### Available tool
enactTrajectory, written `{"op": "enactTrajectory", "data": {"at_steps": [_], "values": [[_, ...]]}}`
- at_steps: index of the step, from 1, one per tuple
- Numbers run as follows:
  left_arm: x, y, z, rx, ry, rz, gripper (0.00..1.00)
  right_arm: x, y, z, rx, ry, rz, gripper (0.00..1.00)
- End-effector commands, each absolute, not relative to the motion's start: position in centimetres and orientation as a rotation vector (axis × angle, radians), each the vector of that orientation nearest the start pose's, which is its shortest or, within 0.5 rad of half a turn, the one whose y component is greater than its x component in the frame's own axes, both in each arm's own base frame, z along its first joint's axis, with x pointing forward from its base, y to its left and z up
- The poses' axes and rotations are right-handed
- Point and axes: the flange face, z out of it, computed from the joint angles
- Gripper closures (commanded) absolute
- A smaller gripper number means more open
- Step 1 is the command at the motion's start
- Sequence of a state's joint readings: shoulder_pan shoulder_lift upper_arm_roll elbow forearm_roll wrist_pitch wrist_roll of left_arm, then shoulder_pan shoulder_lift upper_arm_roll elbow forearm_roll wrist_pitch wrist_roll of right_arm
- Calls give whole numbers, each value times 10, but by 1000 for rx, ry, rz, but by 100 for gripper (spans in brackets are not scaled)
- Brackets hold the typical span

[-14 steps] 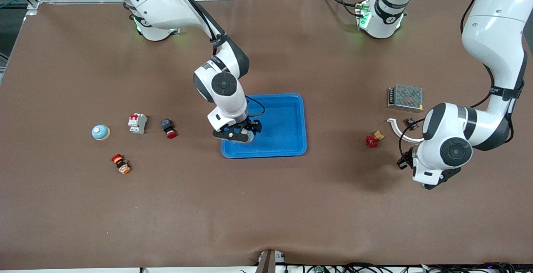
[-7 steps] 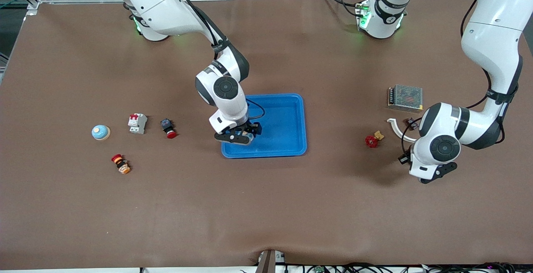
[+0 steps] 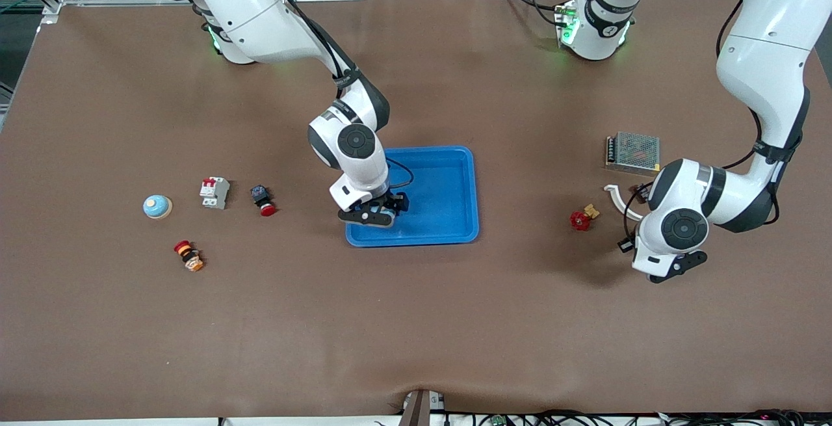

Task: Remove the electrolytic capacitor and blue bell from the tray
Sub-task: 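Grasp the second bell with the right gripper while the left gripper places the capacitor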

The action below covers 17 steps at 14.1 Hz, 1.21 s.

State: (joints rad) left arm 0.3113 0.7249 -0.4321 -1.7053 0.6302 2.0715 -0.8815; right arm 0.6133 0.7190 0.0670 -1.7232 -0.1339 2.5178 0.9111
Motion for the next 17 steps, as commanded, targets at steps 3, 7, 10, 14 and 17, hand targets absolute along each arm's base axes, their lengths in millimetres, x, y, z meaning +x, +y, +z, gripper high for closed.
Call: {"op": "enactTrajectory", "data": {"at_steps": [3,7,10,14,17], "values": [[649,-26,201,-2770,-608,122,0,532,429,178,-3109,189,-166,0],[663,-37,234,-2787,-635,77,0,532,429,178,-3109,191,-165,21],[676,-49,260,-2800,-652,58,0,533,430,181,-3104,193,-171,51],[681,-54,288,-2818,-626,22,0,535,431,188,-3102,195,-175,54],[684,-57,323,-2823,-561,20,0,537,431,204,-3116,195,-160,54]]}}
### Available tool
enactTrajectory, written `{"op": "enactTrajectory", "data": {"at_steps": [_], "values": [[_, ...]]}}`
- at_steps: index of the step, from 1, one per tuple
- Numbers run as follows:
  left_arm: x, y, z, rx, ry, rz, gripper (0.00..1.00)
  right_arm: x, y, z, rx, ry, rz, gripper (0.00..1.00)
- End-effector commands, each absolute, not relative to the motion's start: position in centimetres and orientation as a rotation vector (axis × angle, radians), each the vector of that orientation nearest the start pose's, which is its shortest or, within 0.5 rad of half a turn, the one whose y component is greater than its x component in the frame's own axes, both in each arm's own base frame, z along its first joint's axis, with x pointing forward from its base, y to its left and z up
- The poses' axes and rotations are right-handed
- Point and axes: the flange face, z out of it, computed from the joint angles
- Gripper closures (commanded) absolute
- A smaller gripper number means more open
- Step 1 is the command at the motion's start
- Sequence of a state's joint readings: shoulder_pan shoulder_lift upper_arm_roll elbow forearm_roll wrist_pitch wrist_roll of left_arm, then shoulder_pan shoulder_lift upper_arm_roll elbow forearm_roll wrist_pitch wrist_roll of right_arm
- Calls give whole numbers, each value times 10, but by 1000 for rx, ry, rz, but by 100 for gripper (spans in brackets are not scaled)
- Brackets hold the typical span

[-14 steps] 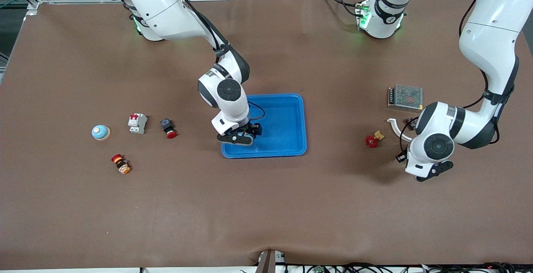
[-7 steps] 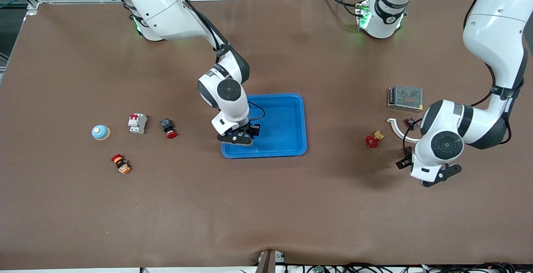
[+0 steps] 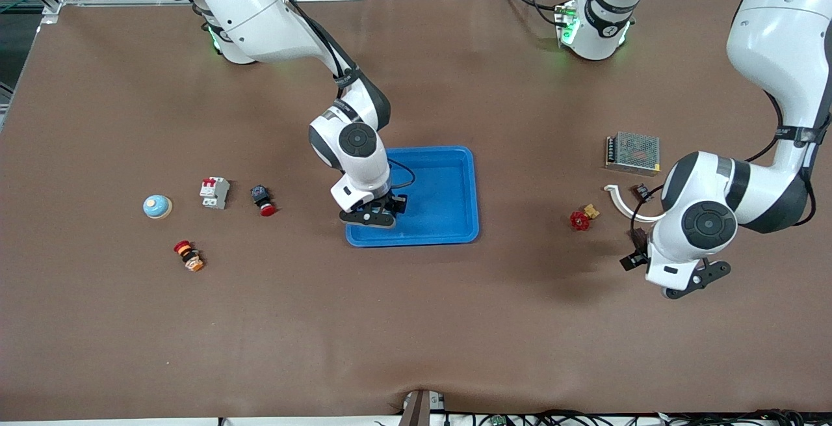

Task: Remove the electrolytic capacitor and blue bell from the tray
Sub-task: 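Grasp the second bell with the right gripper while the left gripper places the capacitor, then carry the bell beside the red buttons while the left gripper returns to rest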

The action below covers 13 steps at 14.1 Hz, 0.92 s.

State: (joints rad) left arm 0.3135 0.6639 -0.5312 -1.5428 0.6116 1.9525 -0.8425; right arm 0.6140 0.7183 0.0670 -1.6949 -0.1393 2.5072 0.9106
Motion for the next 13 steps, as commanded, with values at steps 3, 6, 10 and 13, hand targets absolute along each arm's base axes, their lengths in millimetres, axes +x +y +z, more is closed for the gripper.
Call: {"op": "enactTrajectory", "data": {"at_steps": [3,6,10,13], "values": [[684,-57,359,-2892,-557,42,0,550,423,242,-3158,109,-126,54],[682,-50,401,-2897,-471,8,0,573,383,280,-3190,-83,-82,54],[667,-57,459,-2942,-517,-14,0,606,311,307,-3196,-361,-15,54],[657,-56,503,-2973,-495,-25,0,630,249,308,-3166,-609,19,54]]}}
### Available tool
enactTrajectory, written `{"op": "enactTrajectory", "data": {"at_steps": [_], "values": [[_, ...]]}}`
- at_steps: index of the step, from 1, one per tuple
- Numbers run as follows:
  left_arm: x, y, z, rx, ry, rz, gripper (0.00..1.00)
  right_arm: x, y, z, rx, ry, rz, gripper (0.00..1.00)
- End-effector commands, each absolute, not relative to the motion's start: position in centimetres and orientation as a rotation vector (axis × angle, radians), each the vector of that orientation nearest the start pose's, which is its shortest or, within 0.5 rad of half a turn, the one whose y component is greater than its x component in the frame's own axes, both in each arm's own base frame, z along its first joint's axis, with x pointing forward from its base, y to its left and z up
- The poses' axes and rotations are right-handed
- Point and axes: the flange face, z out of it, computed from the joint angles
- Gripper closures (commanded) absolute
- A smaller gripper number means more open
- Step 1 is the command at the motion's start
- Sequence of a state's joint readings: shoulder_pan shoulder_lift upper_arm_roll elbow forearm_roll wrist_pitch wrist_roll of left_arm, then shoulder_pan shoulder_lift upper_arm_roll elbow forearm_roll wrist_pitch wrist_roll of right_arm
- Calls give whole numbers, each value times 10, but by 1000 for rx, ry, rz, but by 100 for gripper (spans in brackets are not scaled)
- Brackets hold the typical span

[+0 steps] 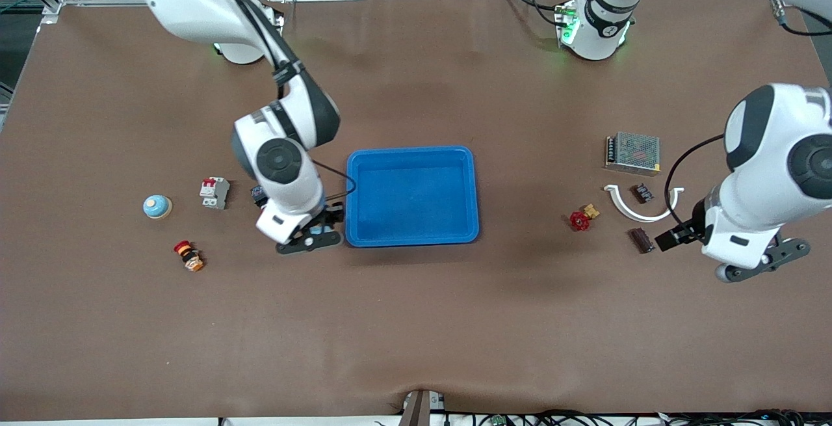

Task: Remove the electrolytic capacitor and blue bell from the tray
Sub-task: 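Carry the bell beside the red buttons while the left gripper returns to rest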

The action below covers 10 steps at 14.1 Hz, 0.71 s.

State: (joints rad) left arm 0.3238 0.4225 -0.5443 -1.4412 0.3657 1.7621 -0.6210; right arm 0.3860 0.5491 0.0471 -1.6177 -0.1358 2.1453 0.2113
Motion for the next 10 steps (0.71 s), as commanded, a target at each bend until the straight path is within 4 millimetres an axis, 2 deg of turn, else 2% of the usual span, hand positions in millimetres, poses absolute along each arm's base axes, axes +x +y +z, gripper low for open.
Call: {"op": "enactTrajectory", "data": {"at_steps": [1,3,6,8,10], "values": [[654,-59,509,-2990,-474,-7,0,634,232,304,-3157,-673,31,54],[646,-59,533,-3020,-466,11,0,644,192,295,-3150,-707,55,54],[630,-67,565,-3025,-391,-26,0,651,144,276,-3099,-873,28,53],[617,-69,582,-3036,-365,-12,0,648,128,262,-3090,-888,-8,53],[604,-65,598,-3050,-390,12,0,647,125,255,-3089,-886,-23,53]]}}
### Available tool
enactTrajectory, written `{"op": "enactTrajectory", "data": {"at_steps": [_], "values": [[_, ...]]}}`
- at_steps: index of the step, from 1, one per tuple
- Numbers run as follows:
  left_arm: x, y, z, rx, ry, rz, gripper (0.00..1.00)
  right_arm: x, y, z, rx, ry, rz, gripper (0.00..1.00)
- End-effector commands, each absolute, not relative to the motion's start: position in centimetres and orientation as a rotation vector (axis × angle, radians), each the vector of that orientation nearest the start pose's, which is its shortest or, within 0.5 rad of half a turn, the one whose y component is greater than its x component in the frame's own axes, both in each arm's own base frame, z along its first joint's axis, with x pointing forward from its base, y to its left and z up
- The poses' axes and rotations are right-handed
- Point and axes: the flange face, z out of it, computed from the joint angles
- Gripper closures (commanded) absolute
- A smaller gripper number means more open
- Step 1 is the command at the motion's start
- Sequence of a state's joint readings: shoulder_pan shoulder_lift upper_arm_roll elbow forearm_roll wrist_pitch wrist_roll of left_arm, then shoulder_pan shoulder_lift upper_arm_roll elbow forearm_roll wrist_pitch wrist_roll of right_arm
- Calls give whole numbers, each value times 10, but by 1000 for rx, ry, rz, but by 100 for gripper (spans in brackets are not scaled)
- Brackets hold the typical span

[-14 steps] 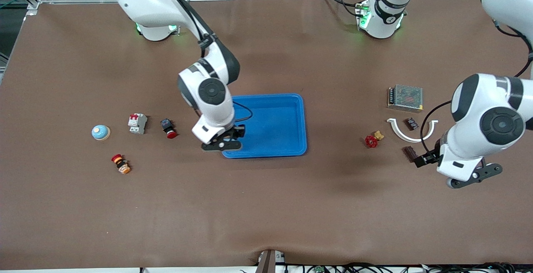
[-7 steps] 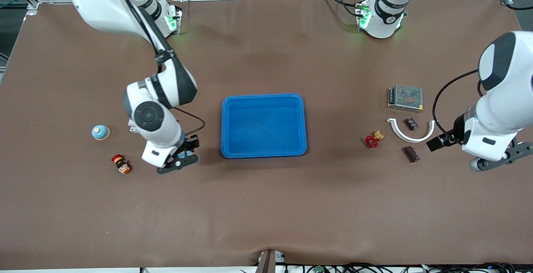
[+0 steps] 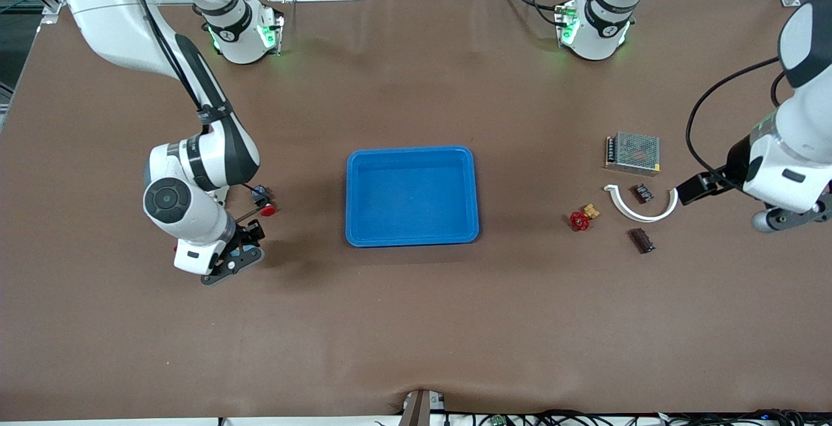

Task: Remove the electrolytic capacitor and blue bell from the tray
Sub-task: 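Carry the bell beside the red buttons while the left gripper returns to rest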

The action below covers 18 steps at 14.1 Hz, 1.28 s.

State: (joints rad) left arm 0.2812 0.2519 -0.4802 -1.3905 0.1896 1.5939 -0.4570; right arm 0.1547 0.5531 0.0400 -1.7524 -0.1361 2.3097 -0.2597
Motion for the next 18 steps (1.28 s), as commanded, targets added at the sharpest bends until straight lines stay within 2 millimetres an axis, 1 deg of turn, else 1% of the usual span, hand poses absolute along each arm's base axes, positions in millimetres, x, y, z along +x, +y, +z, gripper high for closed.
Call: {"op": "enactTrajectory", "data": {"at_steps": [1,3,6,7,9,13,14,18], "values": [[598,-61,605,-3066,-363,24,0,650,115,250,-3086,-891,-33,53],[586,-47,621,-3082,-316,25,0,655,99,237,-3066,-945,-52,53],[566,-41,641,-3074,-303,10,0,661,84,219,-3051,-986,-93,53],[560,-39,644,-3072,-296,17,0,662,83,211,-3049,-987,-103,53],[549,-41,648,-3069,-247,31,0,662,84,205,-3046,-986,-111,53],[535,-43,659,-3067,-231,10,0,661,84,193,-3044,-988,-109,53],[530,-49,658,-3066,-212,16,0,661,84,192,-3043,-988,-112,53],[509,-57,658,-3065,-190,25,0,662,80,190,-3046,-977,-126,51]]}}
